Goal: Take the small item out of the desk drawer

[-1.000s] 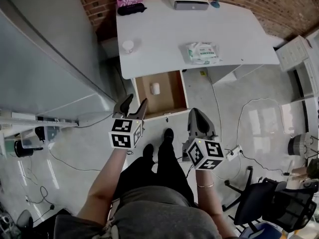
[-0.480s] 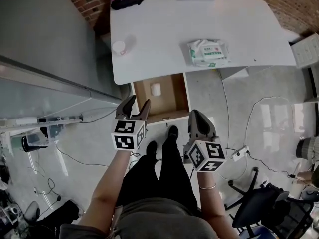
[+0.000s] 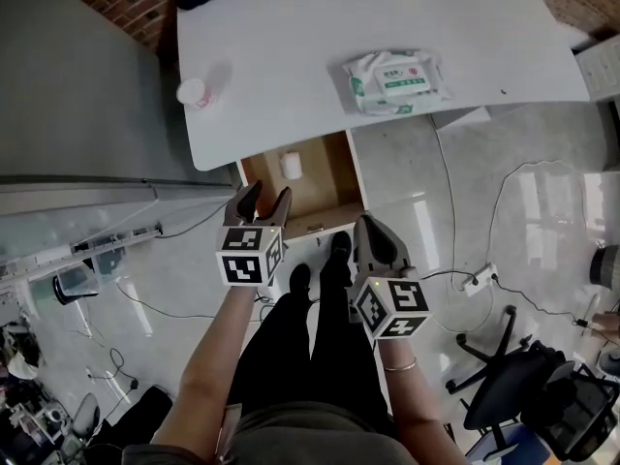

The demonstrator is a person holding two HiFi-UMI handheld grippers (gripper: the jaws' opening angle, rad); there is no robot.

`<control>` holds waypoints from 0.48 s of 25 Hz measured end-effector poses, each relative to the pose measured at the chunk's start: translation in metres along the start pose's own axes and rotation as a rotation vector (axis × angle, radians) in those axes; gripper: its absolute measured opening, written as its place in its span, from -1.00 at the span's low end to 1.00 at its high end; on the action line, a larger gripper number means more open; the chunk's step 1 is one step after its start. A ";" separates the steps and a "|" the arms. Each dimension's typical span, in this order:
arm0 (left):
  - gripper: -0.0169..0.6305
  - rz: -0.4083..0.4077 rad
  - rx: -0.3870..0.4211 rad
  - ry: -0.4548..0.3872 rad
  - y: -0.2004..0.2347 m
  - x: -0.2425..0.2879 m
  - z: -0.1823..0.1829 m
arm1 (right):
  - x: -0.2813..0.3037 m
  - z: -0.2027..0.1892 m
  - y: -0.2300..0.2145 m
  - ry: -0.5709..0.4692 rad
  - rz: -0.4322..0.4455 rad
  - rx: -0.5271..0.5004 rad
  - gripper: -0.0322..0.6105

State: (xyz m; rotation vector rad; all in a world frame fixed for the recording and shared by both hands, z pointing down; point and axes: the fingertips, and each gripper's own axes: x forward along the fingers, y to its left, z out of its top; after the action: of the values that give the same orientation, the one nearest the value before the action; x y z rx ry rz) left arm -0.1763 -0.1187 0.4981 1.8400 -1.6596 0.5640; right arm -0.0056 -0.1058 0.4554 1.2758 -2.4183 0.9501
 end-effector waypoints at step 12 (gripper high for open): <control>-0.29 0.022 0.058 0.133 0.004 0.061 -0.030 | 0.021 -0.030 -0.023 0.054 0.006 0.052 -0.89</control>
State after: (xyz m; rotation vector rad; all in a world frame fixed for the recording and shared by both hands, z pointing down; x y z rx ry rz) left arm -0.1701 -0.1437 0.5617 1.7855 -1.5925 0.7351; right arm -0.0018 -0.1089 0.4979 1.2442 -2.3725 1.0418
